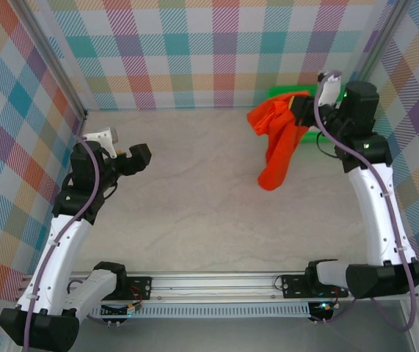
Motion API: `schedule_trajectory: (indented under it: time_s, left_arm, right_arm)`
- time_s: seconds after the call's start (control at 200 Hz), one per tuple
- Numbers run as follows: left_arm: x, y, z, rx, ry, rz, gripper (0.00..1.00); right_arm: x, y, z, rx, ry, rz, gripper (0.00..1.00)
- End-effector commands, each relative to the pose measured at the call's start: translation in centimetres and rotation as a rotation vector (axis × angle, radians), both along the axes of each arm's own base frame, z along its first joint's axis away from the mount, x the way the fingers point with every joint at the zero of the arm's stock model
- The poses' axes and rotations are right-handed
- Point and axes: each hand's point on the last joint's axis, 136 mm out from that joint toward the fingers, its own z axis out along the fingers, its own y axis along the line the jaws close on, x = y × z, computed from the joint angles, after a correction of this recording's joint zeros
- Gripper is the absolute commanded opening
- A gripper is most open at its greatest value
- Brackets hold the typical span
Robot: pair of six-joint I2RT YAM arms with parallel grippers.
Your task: Fold and stack the t-shirts
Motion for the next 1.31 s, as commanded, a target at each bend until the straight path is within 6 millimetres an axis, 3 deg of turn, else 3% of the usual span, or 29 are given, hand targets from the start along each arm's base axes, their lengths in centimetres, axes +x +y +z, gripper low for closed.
schedule_trajectory:
  time_s: [0.0, 0.115, 0.295, 0.435, 0.605, 0.72, 0.86, 1.03, 1.195, 1.3]
  left_arm:
    - [-1.2, 0.0, 0.5, -0.006, 0.031, 0.002, 0.92]
    - [-1.8, 0.0, 0.0, -0.006, 0.072, -0.002, 0.91]
    - [-3.0, -0.5, -2.8, -0.03, 0.18, -0.021, 0.88]
    - [-3.8, -1.5, -5.7, -0.085, 0.268, -0.056, 0.85]
    - [-4.5, -3.1, -8.9, -0.147, 0.354, -0.091, 0.85]
    - [-4.5, -4.7, -10.8, -0.155, 0.404, -0.12, 0.86]
    - [-3.7, -8.0, -12.4, -0.091, 0.453, -0.183, 0.86]
    - [-0.5, -13.1, -14.4, 0.023, 0.507, -0.244, 0.81]
    - [3.7, -19.5, -16.3, 0.047, 0.547, -0.342, 0.75]
    - [6.2, -22.8, -18.2, 0.069, 0.573, -0.387, 0.74]
  right_arm:
    - [-2.1, 2.7, -3.3, 0.039, 0.083, 0.074, 0.0]
    - [-4.2, 5.0, -8.4, 0.066, 0.179, 0.109, 0.0]
    - [-8.0, 7.9, -17.6, 0.067, 0.345, 0.147, 0.0]
    - [-11.3, 8.9, -24.1, 0.031, 0.498, 0.152, 0.0]
    - [-14.8, 8.8, -29.7, 0.005, 0.643, 0.131, 0.0]
    - [-16.8, 7.9, -32.6, -0.02, 0.733, 0.103, 0.24]
    - [-17.9, 5.5, -33.4, -0.086, 0.771, 0.02, 0.48]
    - [-17.4, 1.8, -30.9, -0.19, 0.725, -0.142, 0.64]
    - [-15.6, -0.7, -29.0, -0.241, 0.691, -0.262, 0.73]
    - [-13.6, -1.5, -28.3, -0.2, 0.701, -0.299, 0.84]
